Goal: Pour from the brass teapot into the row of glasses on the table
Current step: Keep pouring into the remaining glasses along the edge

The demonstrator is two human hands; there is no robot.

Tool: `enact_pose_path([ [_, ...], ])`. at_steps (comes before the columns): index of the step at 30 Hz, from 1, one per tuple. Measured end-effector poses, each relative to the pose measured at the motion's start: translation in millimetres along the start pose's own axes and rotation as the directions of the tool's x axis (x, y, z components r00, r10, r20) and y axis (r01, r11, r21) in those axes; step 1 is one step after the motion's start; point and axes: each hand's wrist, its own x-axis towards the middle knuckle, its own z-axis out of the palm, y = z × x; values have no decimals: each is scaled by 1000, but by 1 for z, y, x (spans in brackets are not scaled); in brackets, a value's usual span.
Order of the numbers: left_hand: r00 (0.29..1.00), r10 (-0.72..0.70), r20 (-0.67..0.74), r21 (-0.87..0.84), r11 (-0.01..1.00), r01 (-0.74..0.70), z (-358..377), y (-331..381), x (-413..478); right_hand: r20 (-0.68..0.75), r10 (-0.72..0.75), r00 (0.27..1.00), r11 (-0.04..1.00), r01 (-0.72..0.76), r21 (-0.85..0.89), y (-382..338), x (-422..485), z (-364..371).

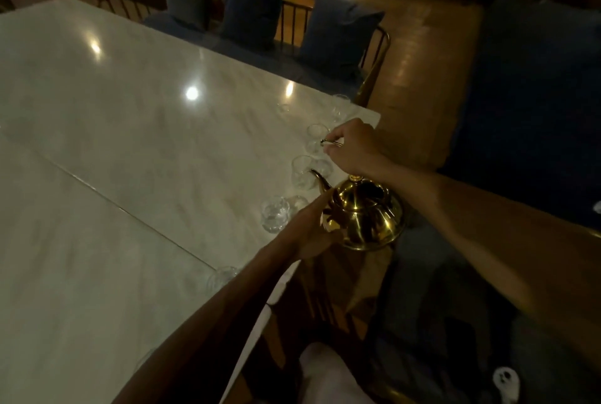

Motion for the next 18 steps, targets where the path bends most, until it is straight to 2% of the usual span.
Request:
enact_pose_path([
  [6,998,-59,14,-24,998,59,-5,-8,24,49,30,998,999,-29,-13,10,35,8],
  [18,991,-131,-39,-55,990,129,-15,-17,90,167,-2,986,997,16,-78,29,115,16],
])
